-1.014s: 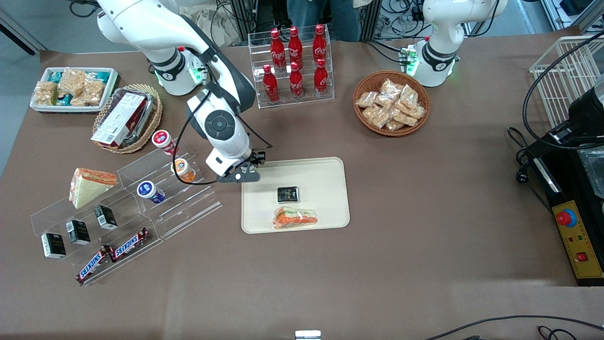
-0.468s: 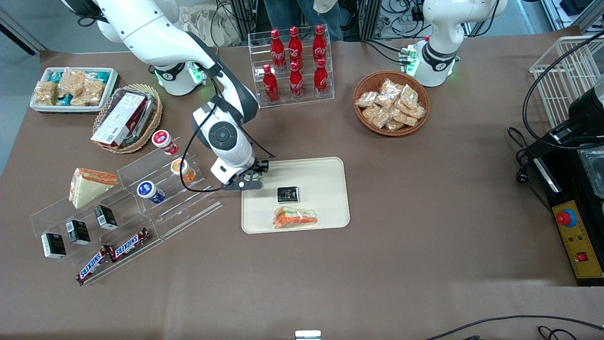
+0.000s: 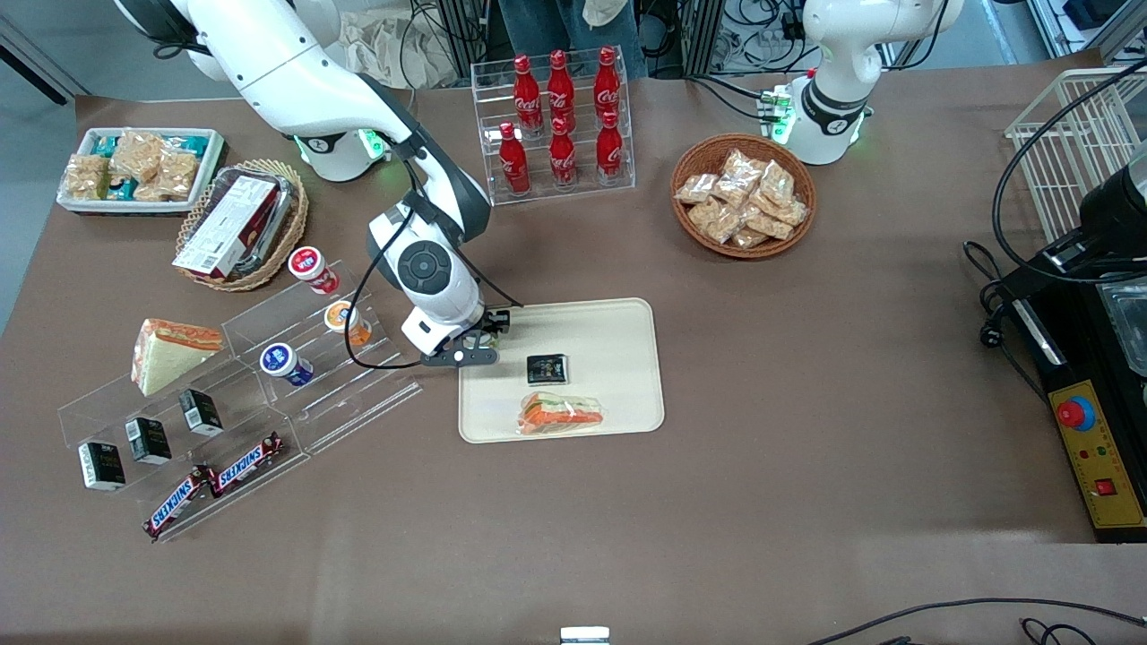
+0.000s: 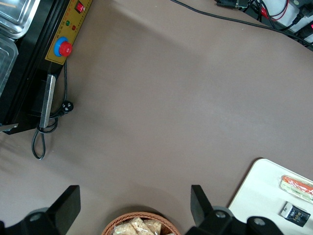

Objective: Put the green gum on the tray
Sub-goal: 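Lower the green gum bottle onto the tray corner and open the gripper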

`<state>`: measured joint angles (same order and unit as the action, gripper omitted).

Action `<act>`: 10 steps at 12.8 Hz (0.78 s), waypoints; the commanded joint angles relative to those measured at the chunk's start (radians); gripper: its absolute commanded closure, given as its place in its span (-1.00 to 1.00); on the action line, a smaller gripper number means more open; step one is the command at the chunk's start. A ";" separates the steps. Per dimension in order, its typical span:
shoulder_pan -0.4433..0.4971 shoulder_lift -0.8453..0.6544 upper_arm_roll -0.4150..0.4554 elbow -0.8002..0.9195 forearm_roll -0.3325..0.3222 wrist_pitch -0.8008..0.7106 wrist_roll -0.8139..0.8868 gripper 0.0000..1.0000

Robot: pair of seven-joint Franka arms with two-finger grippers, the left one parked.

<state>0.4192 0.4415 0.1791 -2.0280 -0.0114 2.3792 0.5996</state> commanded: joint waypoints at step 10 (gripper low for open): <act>0.000 -0.016 -0.015 0.028 -0.022 -0.002 0.005 -0.98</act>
<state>0.4191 0.4409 0.1664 -2.0147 -0.0149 2.3804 0.6010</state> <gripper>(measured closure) 0.009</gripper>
